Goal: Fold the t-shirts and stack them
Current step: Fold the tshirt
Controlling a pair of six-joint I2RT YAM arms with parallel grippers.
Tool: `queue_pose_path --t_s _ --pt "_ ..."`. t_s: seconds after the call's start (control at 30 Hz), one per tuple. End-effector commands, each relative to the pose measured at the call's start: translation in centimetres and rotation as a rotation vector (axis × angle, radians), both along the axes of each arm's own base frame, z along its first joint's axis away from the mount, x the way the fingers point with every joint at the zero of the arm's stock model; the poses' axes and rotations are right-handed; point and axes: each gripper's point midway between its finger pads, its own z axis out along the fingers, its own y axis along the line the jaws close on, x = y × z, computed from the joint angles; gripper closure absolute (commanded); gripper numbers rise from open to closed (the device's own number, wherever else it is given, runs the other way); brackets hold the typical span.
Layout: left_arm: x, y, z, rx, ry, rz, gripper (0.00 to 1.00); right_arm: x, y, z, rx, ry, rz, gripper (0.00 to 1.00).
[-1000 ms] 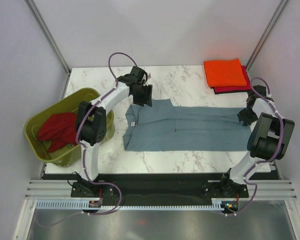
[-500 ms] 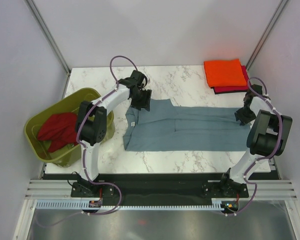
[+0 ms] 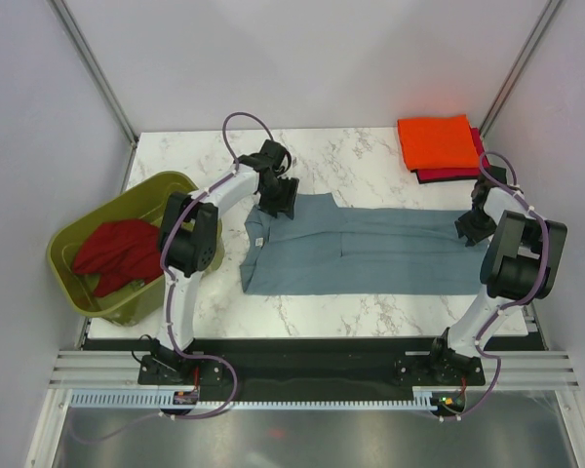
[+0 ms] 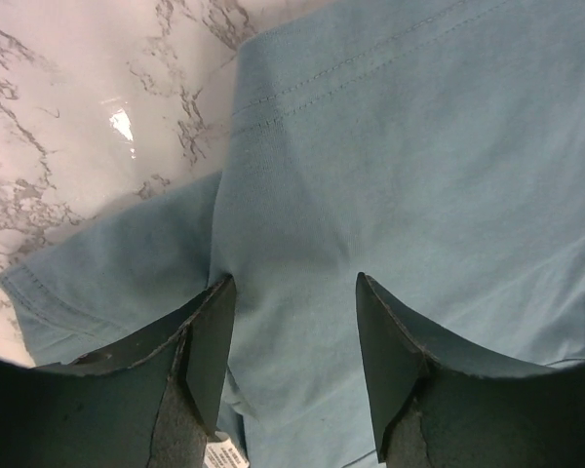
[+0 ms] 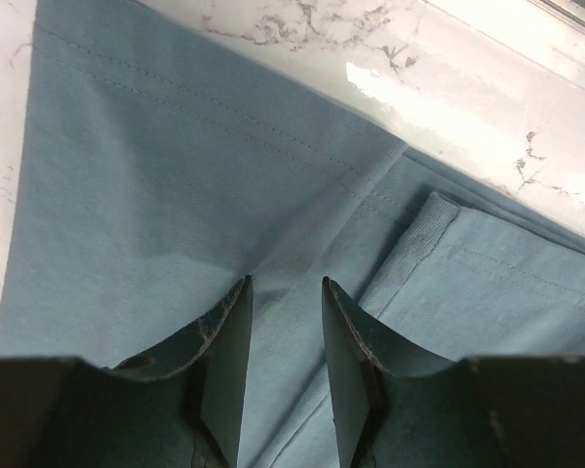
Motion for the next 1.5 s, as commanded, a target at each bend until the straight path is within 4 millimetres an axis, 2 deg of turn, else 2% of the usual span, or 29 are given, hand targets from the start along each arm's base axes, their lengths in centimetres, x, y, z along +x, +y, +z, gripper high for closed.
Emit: queue_pose_path --t_s 0.0,0.23,0.33,0.47,0.57,0.6,0.67,0.7,0.77,0.8,0.87,0.9,1.0,1.13,1.27,1.47 --pt "1.8 -0.2 1.1 0.002 -0.068 -0.041 0.4 0.1 -0.3 0.5 -0.017 0.0 -0.028 0.57" --pt "2.3 0.7 0.8 0.06 -0.096 -0.041 0.39 0.3 0.6 0.4 0.018 -0.006 -0.037 0.57" --pt "2.3 0.5 0.7 0.051 -0.091 -0.053 0.39 0.3 0.7 0.4 0.011 -0.006 -0.039 0.56" --pt "2.1 0.0 0.8 0.031 -0.085 -0.066 0.46 0.1 0.5 -0.1 0.002 0.013 -0.037 0.56" --pt "2.1 -0.1 1.0 0.022 -0.088 -0.072 0.64 -0.2 0.3 -0.4 -0.017 0.022 -0.036 0.55" --pt "2.1 -0.1 1.0 0.021 -0.086 -0.072 0.77 -0.1 0.2 -0.7 -0.022 0.024 -0.034 0.56" --pt "2.0 -0.2 1.3 0.014 -0.089 -0.073 0.87 -0.1 0.1 -1.1 -0.022 0.034 -0.03 0.58" --pt "2.0 -0.3 1.4 0.005 -0.086 -0.073 0.97 -0.1 0.2 -1.4 -0.016 0.041 -0.025 0.6" --pt "1.8 -0.5 2.0 -0.006 -0.088 -0.067 0.98 -0.1 0.4 -1.6 -0.008 0.046 -0.021 0.65" --pt "1.7 -0.4 2.6 -0.015 -0.094 -0.063 0.98 0.0 0.3 -1.4 -0.009 0.035 -0.018 0.71" --pt "1.6 -0.5 3.8 -0.03 -0.107 -0.049 0.98 0.1 0.2 -0.9 -0.014 0.025 -0.012 0.78" --pt "1.2 -0.5 5.1 -0.046 -0.122 -0.048 0.98 0.3 0.2 -0.4 -0.022 0.011 -0.009 0.85" --pt "0.0 -0.4 7.2 -0.073 -0.14 -0.028 0.98 0.5 0.0 0.8 -0.036 -0.017 -0.007 1.0" --pt "-1.8 0.1 8.2 -0.078 -0.137 -0.022 0.98 0.1 -0.2 1.3 -0.055 -0.019 -0.003 1.0" --pt "-3.1 1.1 8.0 -0.054 -0.131 -0.011 0.98 -0.4 -0.2 1.3 -0.061 -0.02 0.0 1.0" --pt "-5.1 0.9 8.5 -0.072 -0.12 -0.034 0.98 -0.5 -0.3 1.8 -0.075 -0.025 0.019 1.0"
